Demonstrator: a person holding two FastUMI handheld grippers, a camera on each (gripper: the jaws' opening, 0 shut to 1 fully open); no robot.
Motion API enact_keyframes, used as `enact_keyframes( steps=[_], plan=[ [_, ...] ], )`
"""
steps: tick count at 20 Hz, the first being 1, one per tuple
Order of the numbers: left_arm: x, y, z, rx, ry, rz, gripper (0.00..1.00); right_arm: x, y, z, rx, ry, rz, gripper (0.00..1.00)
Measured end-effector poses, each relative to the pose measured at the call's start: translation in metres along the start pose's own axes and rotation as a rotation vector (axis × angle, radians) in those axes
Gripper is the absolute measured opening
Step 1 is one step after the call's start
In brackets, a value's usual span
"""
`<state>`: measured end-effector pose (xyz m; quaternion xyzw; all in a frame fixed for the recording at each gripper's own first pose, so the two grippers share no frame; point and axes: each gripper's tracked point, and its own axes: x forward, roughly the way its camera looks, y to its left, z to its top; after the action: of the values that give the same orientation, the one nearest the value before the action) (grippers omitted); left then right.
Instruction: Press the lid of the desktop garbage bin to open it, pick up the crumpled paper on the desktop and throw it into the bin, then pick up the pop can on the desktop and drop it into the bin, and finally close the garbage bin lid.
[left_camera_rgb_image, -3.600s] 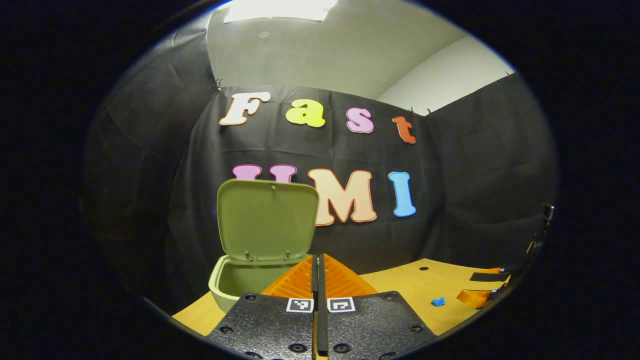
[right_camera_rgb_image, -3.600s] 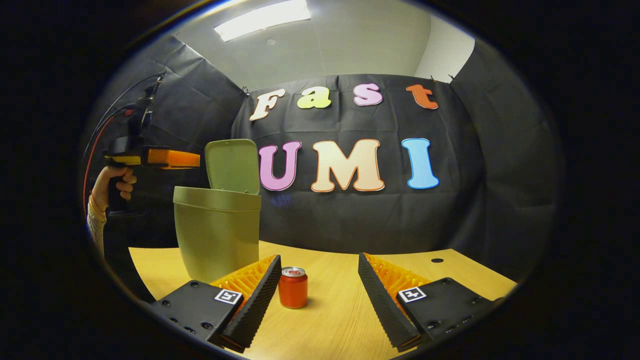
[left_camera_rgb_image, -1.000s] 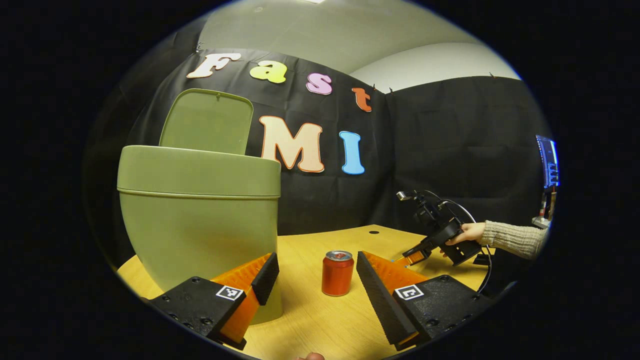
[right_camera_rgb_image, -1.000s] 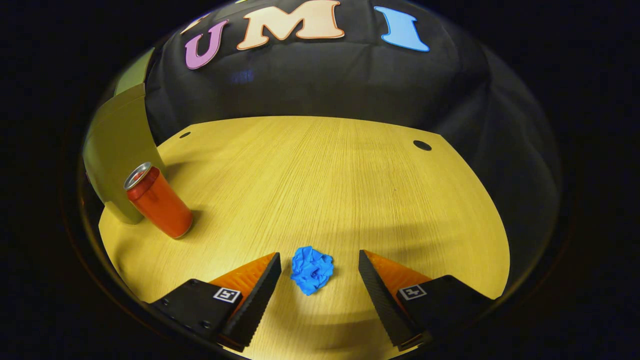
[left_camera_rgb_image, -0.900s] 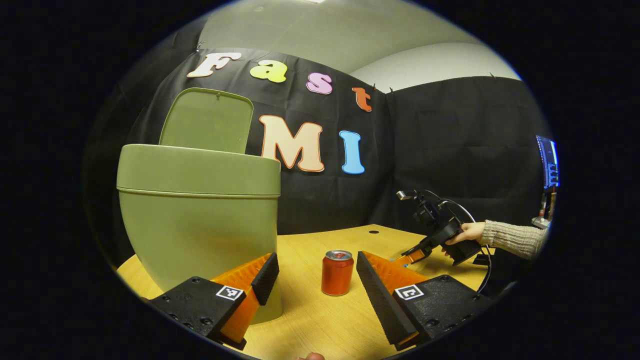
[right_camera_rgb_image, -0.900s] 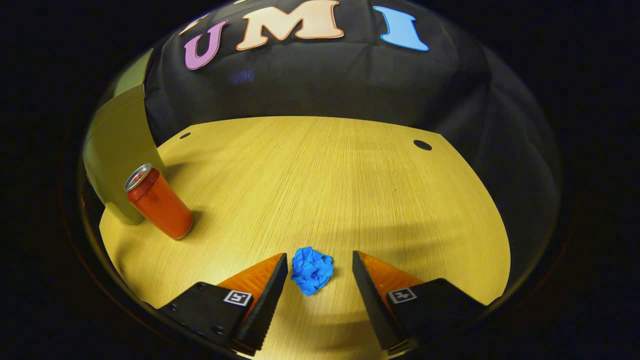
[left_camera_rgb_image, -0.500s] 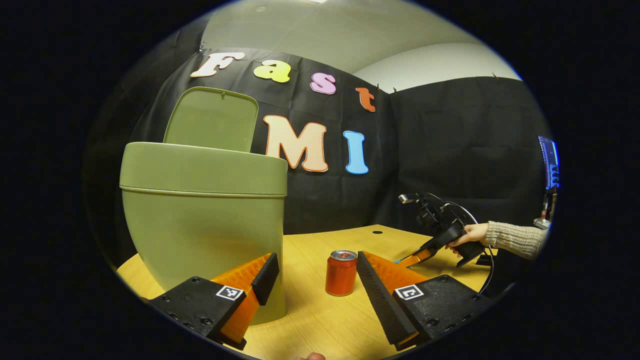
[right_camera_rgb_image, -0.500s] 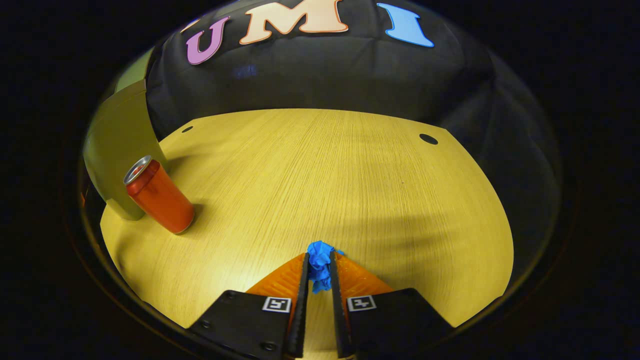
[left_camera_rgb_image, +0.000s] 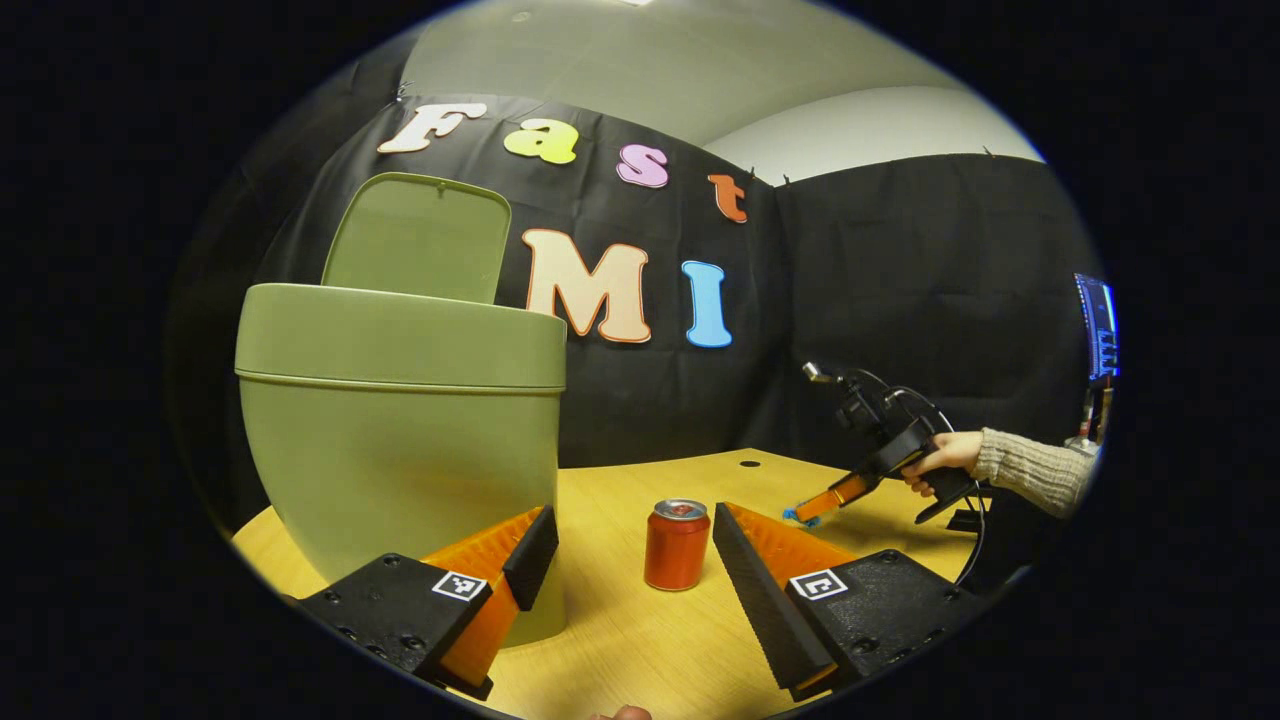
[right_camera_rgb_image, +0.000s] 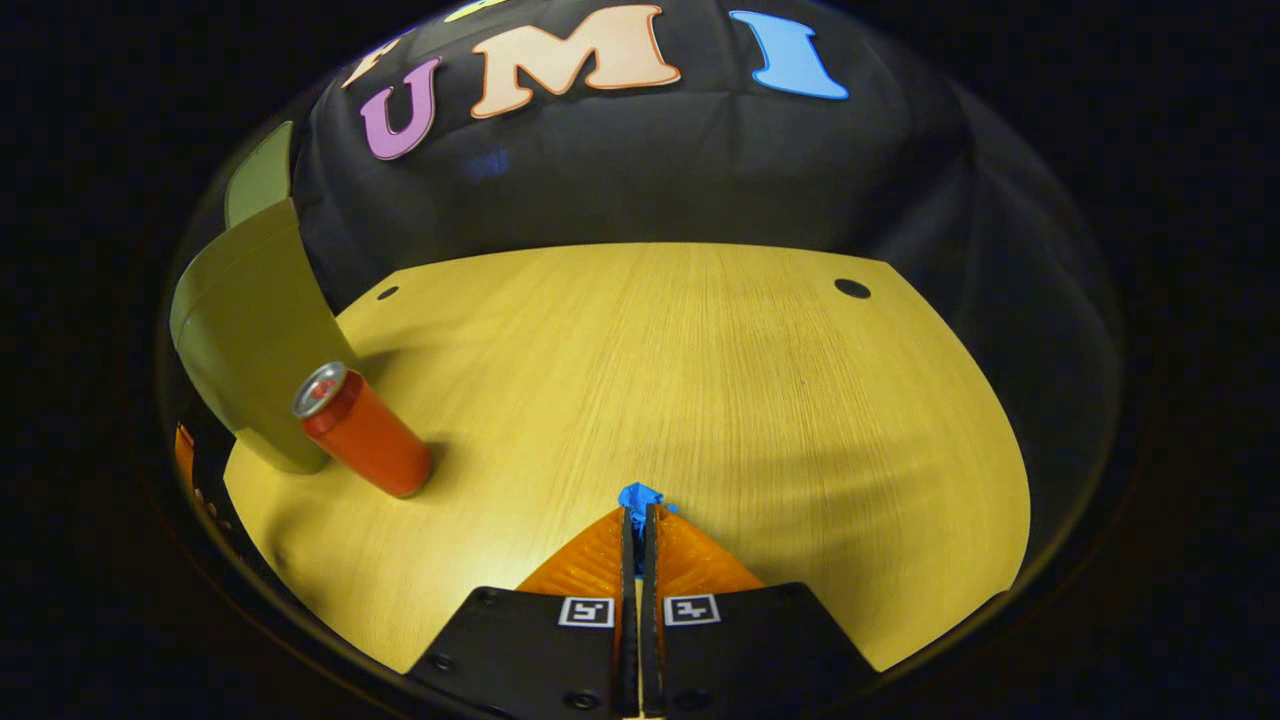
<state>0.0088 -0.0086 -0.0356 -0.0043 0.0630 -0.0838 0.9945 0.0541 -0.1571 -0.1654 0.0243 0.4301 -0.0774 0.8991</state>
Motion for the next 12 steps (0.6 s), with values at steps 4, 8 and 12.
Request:
enact_keyframes(
  steps=[4, 8, 12],
  plan=[
    [-0.001, -0.004, -0.005, -0.007, 0.02, -0.013, 0.94, -0.027, 0.034, 0.034, -0.044, -0.044, 0.057, 0.04],
    [0.0, -0.005, -0.009, -0.025, 0.038, -0.022, 0.94, -0.056, 0.073, 0.079, -0.086, -0.111, 0.112, 0.04],
    [0.0, -0.003, -0.014, -0.033, 0.059, -0.019, 0.94, -0.082, 0.127, 0.131, -0.123, -0.19, 0.19, 0.04]
  ],
)
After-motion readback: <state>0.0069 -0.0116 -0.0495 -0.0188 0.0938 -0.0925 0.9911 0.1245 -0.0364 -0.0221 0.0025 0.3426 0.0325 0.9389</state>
